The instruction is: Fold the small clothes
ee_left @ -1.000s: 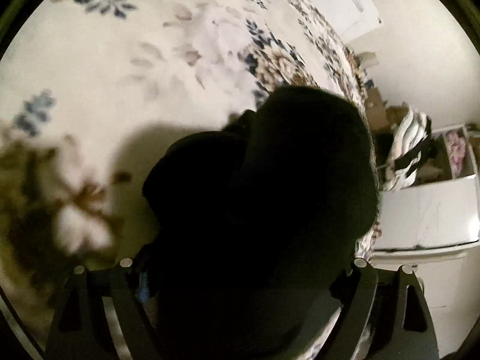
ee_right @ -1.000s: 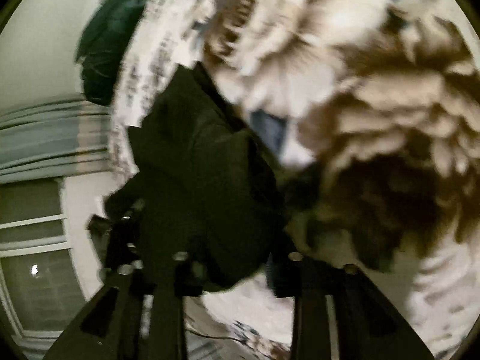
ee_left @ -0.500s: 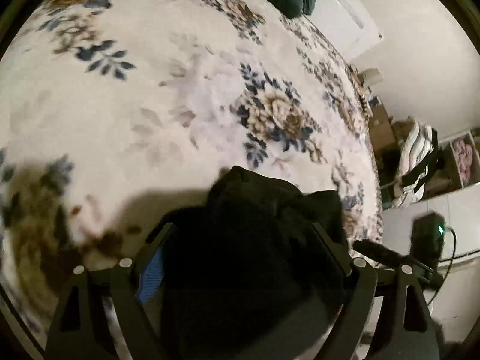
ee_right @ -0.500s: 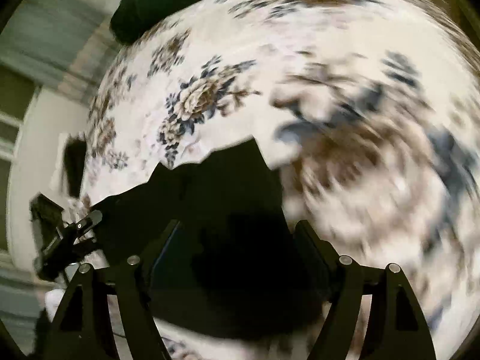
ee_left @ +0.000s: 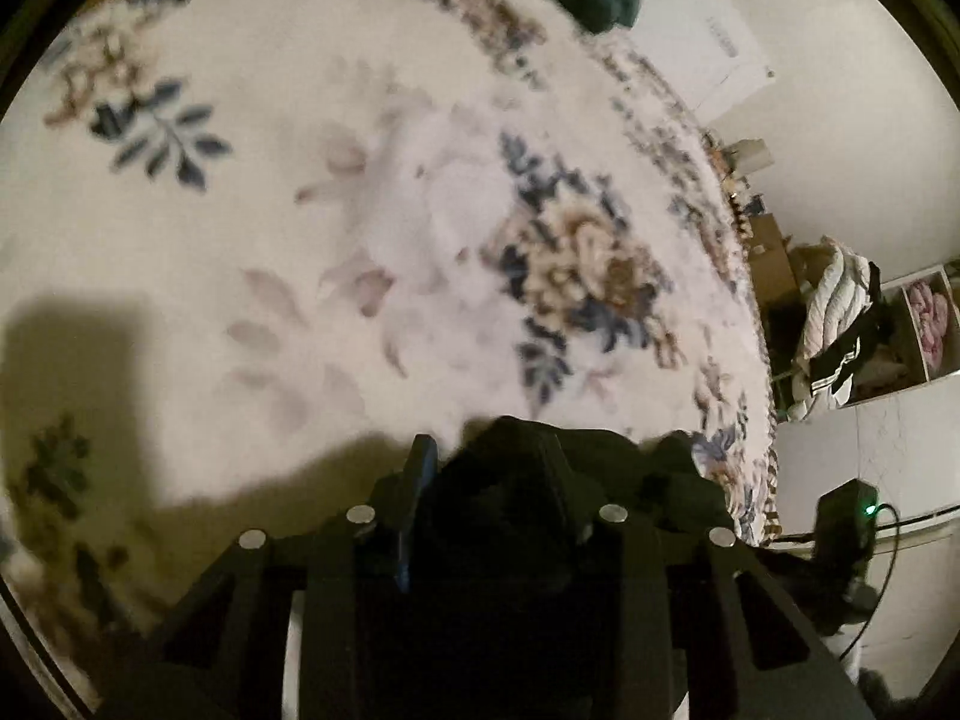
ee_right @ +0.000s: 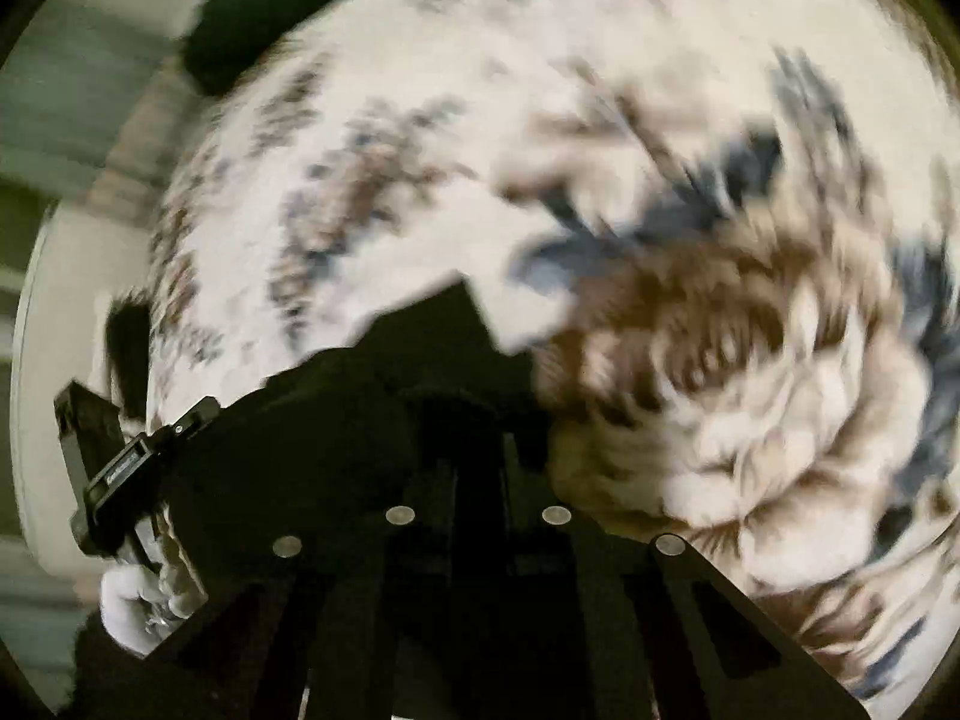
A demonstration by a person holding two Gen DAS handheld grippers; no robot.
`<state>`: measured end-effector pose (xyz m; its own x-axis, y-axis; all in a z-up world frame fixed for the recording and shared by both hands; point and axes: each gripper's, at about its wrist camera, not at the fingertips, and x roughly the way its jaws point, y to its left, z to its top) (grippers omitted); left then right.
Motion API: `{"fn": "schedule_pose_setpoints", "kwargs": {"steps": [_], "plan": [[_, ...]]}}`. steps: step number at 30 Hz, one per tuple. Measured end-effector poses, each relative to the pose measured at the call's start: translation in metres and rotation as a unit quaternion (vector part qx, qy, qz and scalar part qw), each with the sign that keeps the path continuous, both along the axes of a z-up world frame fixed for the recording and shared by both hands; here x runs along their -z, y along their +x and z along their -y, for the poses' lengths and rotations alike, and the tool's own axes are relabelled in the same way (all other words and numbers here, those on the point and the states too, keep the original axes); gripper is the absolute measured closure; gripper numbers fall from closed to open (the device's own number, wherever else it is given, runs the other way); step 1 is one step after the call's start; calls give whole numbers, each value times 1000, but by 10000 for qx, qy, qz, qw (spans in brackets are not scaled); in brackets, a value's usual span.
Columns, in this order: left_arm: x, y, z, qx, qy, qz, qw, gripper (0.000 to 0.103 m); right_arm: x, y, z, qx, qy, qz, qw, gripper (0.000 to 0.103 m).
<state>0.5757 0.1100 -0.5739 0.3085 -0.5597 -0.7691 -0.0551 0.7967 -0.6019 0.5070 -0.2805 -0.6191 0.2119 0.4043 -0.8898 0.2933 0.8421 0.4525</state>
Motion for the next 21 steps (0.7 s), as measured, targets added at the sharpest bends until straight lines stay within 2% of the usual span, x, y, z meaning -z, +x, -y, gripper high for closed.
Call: {"fn": "schedule_pose_setpoints", "kwargs": {"steps": [3, 4, 5, 6, 7, 9, 13, 15, 17, 19, 21], "plan": [[-9, 1, -5, -38, -215, -82, 9997, 69, 14, 7, -5, -84, 135, -306, 9994, 88], [-17, -3, -11, -139, -326, -88, 9993, 61, 7, 10, -7, -189, 109, -291, 9993, 84], [-24, -7, -18, -225, -464, -87, 9986, 42, -4, 10, -8, -295, 64, -233, 9993, 74], [-33, -13, -25, -329, -610, -54, 9976, 32, -16, 8, -10, -365, 44, -96, 9993, 62], [-44, -22, -35, -471, -770, 48, 9959, 29, -28, 7, -11, -437, 29, 91, 9990, 60], [-56, -35, -46, -549, -955, 126, 9938, 27, -50, 6, -17, -707, 12, 404, 9967, 54], [-53, -59, -41, -225, -1251, -53, 9919, 25, -60, 17, -41, -1195, 104, 490, 9916, 47], [-40, -61, -25, 94, -1215, -210, 9923, 23, -57, 25, -56, -1531, 45, 517, 9868, 33], [-24, -57, -10, 212, -1087, -246, 9935, 20, -50, 29, -67, -1783, 152, 468, 9827, 26], [-16, -48, -5, 122, -1055, -107, 9943, 19, -37, 35, -78, -1995, 250, 345, 9790, 26], [-24, -42, -1, 139, -1401, 145, 9899, 20, -24, 36, -85, -2124, 311, 167, 9765, 27]]}}
